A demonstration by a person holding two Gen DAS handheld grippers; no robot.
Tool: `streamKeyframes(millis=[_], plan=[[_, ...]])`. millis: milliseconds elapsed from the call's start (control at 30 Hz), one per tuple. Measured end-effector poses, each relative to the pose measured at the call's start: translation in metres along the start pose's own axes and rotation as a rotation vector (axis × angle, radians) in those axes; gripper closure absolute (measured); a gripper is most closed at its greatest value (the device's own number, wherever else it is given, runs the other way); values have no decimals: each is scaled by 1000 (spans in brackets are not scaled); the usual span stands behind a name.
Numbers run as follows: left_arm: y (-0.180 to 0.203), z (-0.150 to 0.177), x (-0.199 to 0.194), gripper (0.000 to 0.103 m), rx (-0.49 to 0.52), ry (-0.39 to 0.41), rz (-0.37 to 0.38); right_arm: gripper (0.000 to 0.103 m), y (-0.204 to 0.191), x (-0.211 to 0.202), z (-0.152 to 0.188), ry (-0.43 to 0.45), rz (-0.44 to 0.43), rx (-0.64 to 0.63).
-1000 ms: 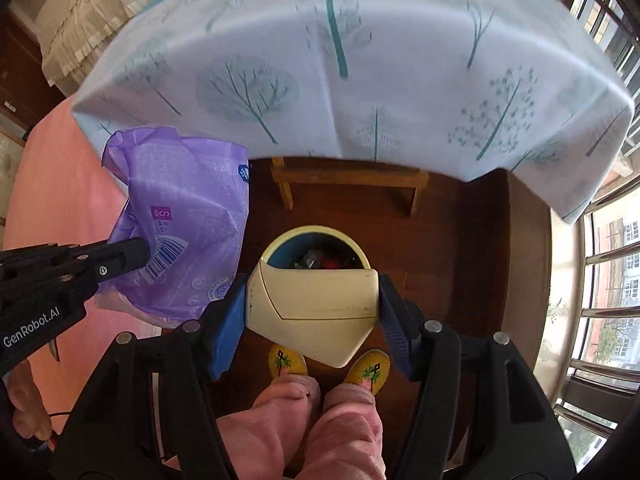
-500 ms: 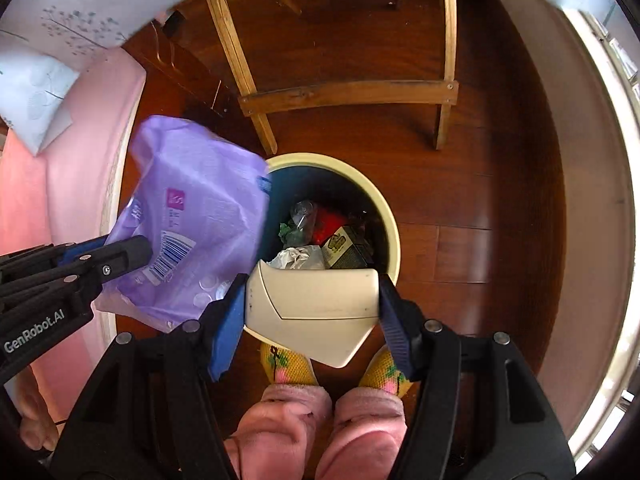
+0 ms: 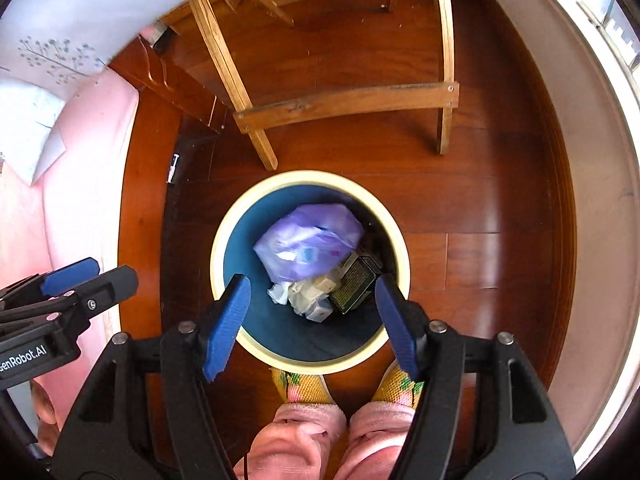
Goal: Collect trash
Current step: 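Raise both tools from the bin back over the table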
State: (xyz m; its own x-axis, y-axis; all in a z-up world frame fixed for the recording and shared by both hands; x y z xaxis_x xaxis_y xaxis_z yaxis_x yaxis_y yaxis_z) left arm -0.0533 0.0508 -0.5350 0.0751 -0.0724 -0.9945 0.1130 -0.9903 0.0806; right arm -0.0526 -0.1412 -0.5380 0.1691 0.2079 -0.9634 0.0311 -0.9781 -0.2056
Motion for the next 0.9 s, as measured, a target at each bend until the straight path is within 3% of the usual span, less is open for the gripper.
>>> streamKeyframes(millis=[233,533,900], plan=[[15,-15,-71,30,12,71,42,40,-12,-63,-16,43,2,12],[42,-36,-196,30,43,186,105,40,-42,-184,-39,128,23,7],[48,-37,-330,30,120,262,154,40,-82,-306,-53,204,13,-28]])
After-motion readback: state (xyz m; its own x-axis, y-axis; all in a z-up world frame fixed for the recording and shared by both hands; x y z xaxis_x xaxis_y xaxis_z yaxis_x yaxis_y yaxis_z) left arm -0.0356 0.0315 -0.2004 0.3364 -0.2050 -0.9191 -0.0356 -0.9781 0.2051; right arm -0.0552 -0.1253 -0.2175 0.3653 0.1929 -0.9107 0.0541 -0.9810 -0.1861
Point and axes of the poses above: each gripper's, at about its wrist camera, not at the fingertips, and x roughly the way its jaws point, y to its right, z to its underside, the point moved 9 cm from there along x, roughly the way its jaws point, and after that the axes turned 10 degrees about -x, right-handed, at the moved point
